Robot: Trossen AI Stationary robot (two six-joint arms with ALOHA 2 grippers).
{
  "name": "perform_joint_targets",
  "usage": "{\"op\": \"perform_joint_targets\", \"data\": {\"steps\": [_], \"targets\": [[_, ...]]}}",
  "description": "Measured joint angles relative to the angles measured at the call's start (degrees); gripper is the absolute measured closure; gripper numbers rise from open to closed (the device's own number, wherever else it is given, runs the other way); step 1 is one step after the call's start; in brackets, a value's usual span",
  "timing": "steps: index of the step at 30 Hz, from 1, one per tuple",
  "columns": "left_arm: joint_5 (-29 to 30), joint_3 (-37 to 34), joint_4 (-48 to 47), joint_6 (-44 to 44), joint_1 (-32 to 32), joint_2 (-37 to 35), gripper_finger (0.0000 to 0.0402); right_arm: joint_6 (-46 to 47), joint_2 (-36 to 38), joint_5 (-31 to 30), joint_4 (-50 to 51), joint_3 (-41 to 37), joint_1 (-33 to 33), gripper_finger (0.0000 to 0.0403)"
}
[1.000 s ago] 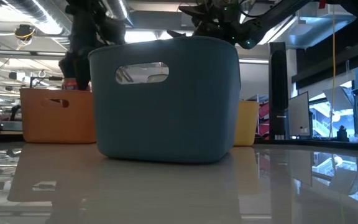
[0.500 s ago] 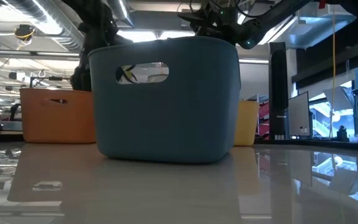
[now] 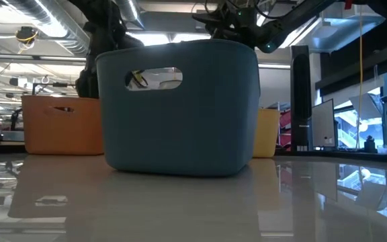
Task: Sort soda cans
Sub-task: Adjust the orange soda can inside the orange bin, then put the orange soda can into the orange bin
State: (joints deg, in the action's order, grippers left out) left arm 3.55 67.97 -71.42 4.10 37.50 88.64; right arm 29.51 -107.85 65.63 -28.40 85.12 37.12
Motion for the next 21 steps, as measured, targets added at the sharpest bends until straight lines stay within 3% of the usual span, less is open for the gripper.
{"op": "perform_joint_targets", "data": {"steps": [8,14,21], "targets": [[1.6,5.1,0.8,0.1,0.0,-7.2,0.0042,0.1,0.0,0.0,0.0,0.0,0.0,0.0022],[0.6,5.7,14.9,0.0,-1.2,-11.7,0.0041,0.2,0.0,-0.1,0.0,0.0,0.0,0.0022],[-4.4,1.6,26.1,0.2,-4.9,-9.5,0.0044,0.2,0.0,-0.5,0.4,0.0,0.0,0.0022]]}}
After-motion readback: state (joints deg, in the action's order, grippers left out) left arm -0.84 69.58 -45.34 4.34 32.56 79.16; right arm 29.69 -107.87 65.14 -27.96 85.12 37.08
